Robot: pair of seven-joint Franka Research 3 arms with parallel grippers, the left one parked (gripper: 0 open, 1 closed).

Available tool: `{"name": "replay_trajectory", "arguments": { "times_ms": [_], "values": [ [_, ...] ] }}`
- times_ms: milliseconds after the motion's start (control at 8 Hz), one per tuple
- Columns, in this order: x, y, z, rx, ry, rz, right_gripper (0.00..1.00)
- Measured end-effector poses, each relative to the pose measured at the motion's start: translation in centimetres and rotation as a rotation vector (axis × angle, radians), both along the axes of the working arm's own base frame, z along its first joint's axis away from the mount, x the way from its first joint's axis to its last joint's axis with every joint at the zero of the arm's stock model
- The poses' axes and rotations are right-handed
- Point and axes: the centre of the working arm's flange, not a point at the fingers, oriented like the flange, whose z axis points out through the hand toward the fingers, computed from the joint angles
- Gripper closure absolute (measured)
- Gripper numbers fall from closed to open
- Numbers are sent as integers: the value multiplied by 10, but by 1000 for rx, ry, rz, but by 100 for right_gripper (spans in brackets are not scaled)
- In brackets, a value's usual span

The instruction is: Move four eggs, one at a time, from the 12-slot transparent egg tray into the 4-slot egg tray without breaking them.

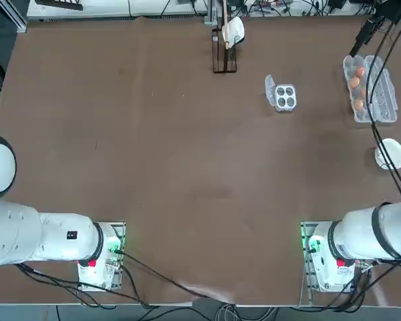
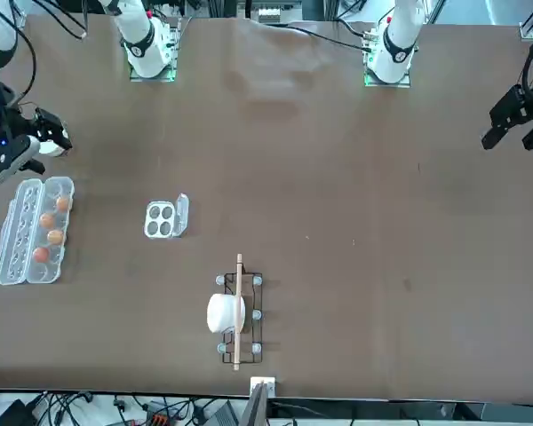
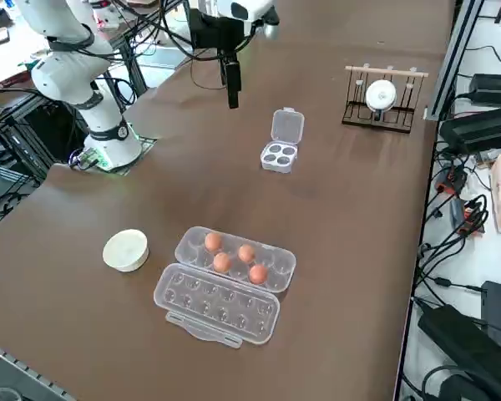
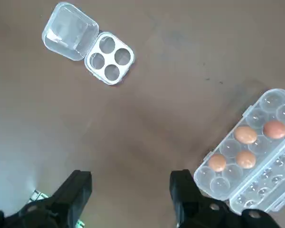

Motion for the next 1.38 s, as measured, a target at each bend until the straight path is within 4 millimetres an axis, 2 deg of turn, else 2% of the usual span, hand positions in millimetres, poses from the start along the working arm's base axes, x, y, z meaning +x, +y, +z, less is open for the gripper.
{"name": "replay_trajectory", "arguments": {
  "times_ms": [250,500,1000,1375],
  "values": [
    [-21,-7,-14,6,-43,69,0],
    [-34,-24,-30,13,-62,144,0],
    [-42,-64,-77,12,-105,280,0],
    [-37,-76,-103,-27,-120,334,0]
  ]
}}
